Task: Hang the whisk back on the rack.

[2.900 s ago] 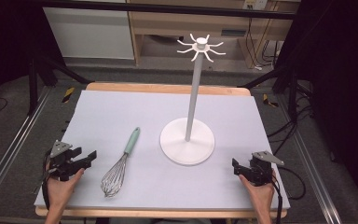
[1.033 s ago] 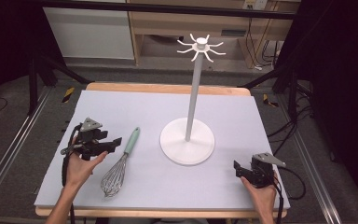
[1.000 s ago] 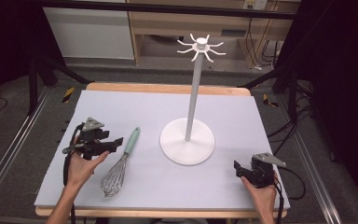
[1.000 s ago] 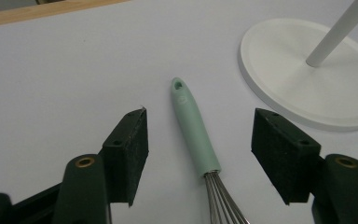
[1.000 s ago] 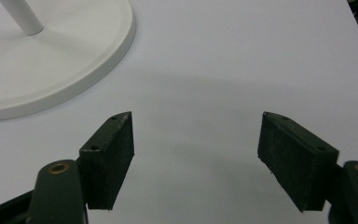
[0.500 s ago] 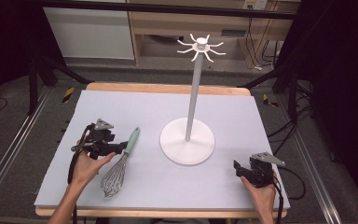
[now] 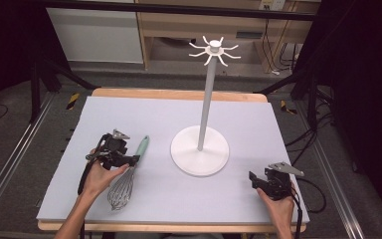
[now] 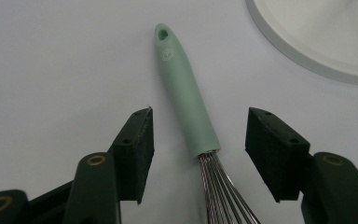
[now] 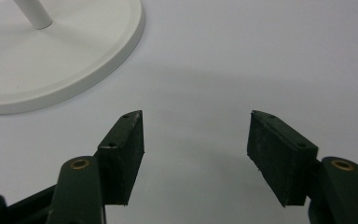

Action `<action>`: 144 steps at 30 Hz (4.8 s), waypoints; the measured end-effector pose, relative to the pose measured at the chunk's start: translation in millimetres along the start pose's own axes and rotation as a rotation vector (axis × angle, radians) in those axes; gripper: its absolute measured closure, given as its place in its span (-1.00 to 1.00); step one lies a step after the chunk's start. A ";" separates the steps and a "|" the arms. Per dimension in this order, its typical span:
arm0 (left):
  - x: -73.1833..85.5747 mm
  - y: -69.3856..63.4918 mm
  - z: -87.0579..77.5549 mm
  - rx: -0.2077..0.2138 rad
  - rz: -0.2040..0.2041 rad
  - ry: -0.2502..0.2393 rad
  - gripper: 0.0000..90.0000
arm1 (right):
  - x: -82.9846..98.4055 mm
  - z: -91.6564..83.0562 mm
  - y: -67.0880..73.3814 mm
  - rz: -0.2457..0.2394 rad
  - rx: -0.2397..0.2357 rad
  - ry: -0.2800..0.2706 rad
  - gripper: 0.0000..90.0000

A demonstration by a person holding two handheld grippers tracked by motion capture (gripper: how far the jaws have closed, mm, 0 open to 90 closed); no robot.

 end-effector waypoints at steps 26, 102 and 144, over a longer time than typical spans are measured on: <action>16.8 -0.7 23.2 0.007 -0.025 0.122 0.09 | 1.5 0.1 1.0 0.001 -0.008 0.008 -0.15; 5.7 -6.7 -0.5 0.038 -0.070 0.136 0.53 | 4.2 0.7 2.3 0.001 -0.033 0.024 -0.01; -62.9 -17.8 -68.2 0.075 -0.089 -0.409 0.53 | 1.3 1.8 2.0 -0.010 -0.018 -0.013 -0.19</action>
Point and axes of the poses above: each handheld gripper's, and its own axes: z roughly forward along the jaws, x roughly out of its underside, y roughly to its left, the point moved 9 cm from there along z, roughly forward along the jaws, and after that the axes turned 14 degrees about -y, right-handed, at the moved point
